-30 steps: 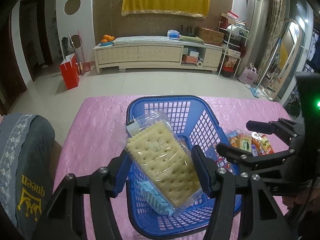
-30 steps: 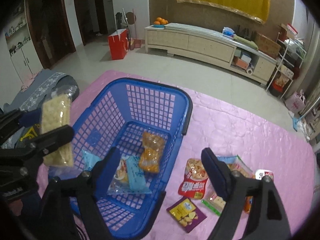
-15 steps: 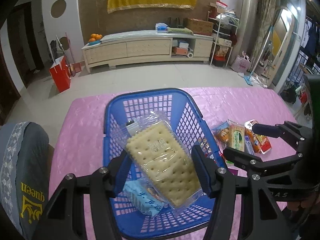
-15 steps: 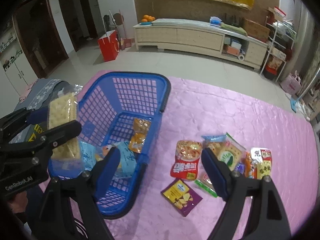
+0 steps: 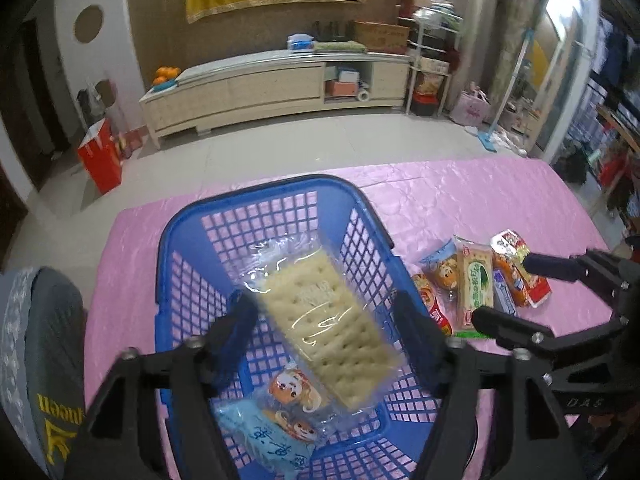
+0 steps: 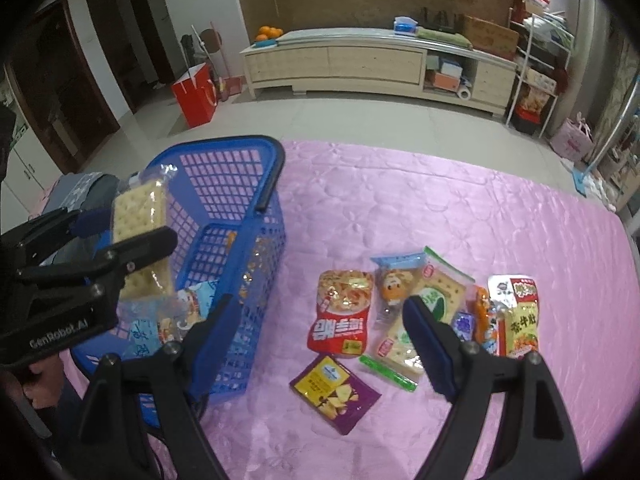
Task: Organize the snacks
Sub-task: 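Carry the cracker pack with the left tool while the right tool carries the pouch into the basket, then withdraw both open tools from the basket toward the remaining snacks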
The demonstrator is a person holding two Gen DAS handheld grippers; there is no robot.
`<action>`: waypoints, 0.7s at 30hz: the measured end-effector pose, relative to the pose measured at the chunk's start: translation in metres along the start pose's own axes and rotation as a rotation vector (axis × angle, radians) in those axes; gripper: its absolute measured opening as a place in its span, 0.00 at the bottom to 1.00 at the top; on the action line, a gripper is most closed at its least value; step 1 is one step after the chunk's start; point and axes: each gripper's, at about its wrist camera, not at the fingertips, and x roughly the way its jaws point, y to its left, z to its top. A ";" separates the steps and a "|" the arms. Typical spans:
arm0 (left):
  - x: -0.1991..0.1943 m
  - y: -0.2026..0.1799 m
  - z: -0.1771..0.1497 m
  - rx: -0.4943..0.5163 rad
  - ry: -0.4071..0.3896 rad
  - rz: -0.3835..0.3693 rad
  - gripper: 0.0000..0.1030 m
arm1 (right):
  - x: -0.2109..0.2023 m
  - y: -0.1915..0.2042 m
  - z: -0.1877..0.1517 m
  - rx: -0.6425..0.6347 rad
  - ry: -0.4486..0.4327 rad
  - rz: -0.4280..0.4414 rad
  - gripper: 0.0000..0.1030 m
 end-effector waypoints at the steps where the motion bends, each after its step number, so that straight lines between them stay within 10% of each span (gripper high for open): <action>1: -0.001 -0.003 0.000 0.020 -0.006 0.013 0.77 | -0.001 -0.002 0.000 0.004 -0.003 -0.001 0.84; 21: -0.071 -0.026 -0.028 0.000 -0.070 -0.014 0.77 | -0.066 -0.004 -0.021 -0.004 -0.067 -0.001 0.84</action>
